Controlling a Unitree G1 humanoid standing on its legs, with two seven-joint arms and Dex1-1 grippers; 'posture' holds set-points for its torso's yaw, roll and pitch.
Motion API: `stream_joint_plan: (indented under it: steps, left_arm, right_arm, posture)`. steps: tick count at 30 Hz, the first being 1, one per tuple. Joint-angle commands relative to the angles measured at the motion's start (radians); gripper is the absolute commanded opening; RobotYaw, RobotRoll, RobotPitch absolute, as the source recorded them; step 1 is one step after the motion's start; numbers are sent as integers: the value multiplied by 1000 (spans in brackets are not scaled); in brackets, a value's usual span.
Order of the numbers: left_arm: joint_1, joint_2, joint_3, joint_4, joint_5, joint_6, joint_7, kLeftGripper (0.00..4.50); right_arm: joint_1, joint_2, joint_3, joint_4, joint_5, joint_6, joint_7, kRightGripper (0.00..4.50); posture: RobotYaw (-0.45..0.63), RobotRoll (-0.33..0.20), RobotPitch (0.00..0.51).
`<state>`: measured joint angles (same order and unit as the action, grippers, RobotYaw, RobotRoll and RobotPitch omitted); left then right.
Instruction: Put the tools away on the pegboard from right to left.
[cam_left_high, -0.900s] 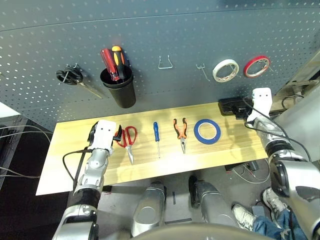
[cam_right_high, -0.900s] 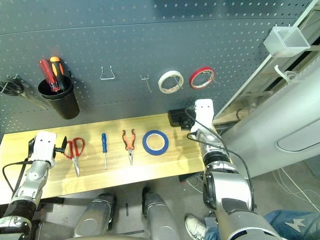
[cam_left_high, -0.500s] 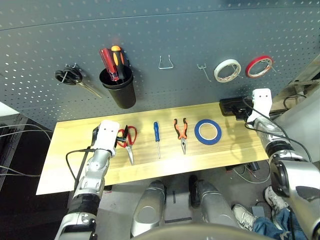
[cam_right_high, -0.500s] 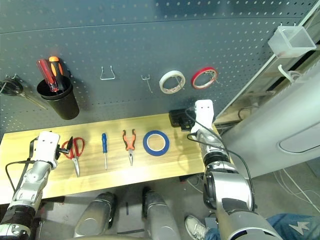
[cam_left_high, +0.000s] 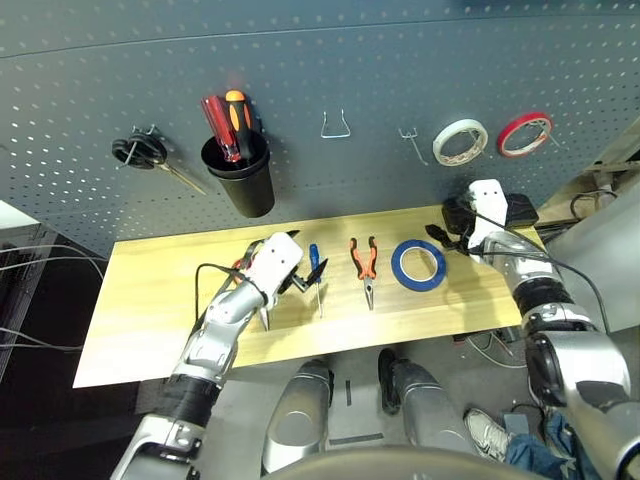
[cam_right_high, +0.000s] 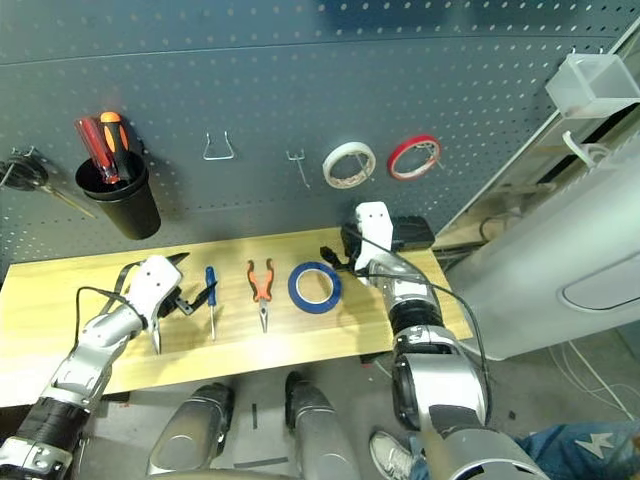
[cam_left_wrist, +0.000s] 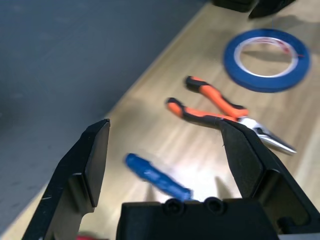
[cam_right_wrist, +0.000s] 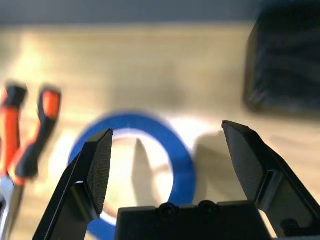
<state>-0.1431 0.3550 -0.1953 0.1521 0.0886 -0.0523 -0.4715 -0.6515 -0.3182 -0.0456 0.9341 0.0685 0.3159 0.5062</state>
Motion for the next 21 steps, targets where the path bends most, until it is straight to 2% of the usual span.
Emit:
stream_joint_plan:
  steps: [1, 2, 8, 9, 12, 20, 21]
  left_arm:
    - [28, -6, -45, -52, 25, 40, -19, 4475]
    - [35, -4, -58, -69, 24, 44, -33, 4475]
    - [62, 11, -117, -126, 13, 75, -121, 4475]
    - [63, 12, -124, -132, 9, 77, -133, 4492]
    - [60, 13, -127, -133, 12, 76, -141, 4500]
    - [20, 0, -90, -80, -4, 15, -124, 4500]
    - [14, 0, -83, -67, -3, -6, -117, 4500]
  right_arm:
    - [30, -1, 24, 10, -24, 19, -2, 4500]
    - [35, -2, 30, 19, -33, 20, -10, 4500]
    - [27, 2, 57, 84, -81, 34, -65, 4500]
    - [22, 4, 60, 97, -89, 34, -77, 4321]
    - [10, 12, 62, 114, -99, 27, -88, 3590]
    - [16, -1, 75, 36, -109, 13, -95, 760]
    - [26, -5, 76, 9, -111, 2, -100, 726]
  posture:
    - [236, 0, 297]
    - [246, 0, 312]
    - [263, 0, 329]
    - [264, 0, 328]
    - [264, 0, 319]
    - [226, 0, 260]
    - [214, 0, 250]
